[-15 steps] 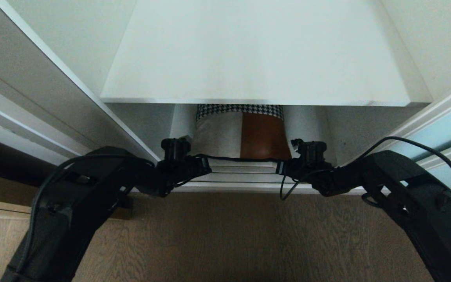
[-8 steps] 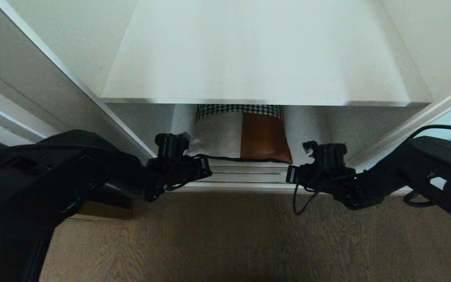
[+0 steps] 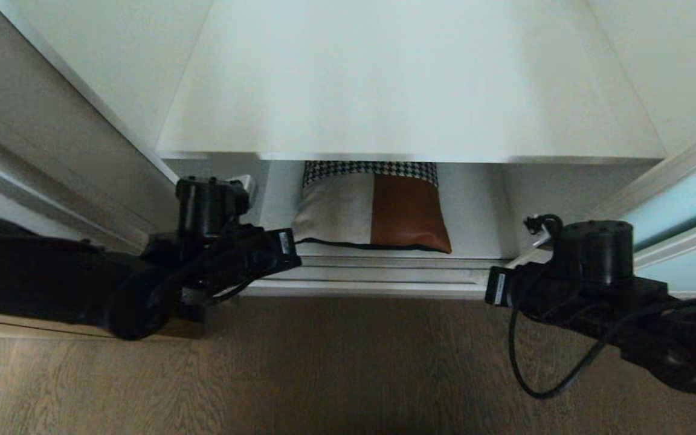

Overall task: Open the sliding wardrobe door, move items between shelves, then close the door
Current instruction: Place the pillow on the lower shelf

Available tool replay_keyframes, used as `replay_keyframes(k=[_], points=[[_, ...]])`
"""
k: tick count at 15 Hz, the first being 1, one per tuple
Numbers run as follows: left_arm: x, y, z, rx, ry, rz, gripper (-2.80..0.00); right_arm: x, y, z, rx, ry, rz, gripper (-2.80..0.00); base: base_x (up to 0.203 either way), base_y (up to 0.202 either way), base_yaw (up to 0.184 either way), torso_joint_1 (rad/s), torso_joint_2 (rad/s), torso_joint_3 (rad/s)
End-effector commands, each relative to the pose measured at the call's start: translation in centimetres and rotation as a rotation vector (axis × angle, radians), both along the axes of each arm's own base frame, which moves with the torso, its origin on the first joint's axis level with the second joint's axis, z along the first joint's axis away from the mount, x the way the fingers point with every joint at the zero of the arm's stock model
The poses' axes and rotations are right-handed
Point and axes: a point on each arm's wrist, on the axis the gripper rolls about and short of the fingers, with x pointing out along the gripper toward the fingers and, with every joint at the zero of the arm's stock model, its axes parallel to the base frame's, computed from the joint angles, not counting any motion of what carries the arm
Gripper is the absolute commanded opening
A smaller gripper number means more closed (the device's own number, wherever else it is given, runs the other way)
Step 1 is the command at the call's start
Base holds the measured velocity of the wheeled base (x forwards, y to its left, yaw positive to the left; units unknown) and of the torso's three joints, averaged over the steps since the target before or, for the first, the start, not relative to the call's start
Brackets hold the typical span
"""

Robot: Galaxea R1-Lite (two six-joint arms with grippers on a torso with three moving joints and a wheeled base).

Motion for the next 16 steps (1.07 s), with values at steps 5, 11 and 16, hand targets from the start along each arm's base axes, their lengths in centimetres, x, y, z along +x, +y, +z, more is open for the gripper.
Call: replay_keyframes(k=[5, 11, 16], points=[[-10.2, 4.6, 6.2, 0.039, -0.202, 0.141, -2.80, -13.8, -4.3, 7.3, 0.069, -0.224, -0.036, -2.80, 0.000, 0.000, 0.000, 0.000, 0.00, 0.000], [-17.3, 8.3, 5.6, 0.070, -0.241, 0.327, -2.80, -25.0, -10.1, 6.2, 0.055, -0.235, -0.147, -2.80, 0.000, 0.000, 0.000, 0.000, 0.00, 0.000], [-21.1, 11.1, 3.9, 0.103, -0.258, 0.482, -2.80, -27.9, -11.2, 6.0, 0.097, -0.310, -0.328, -2.80, 0.000, 0.000, 0.000, 0.000, 0.00, 0.000]])
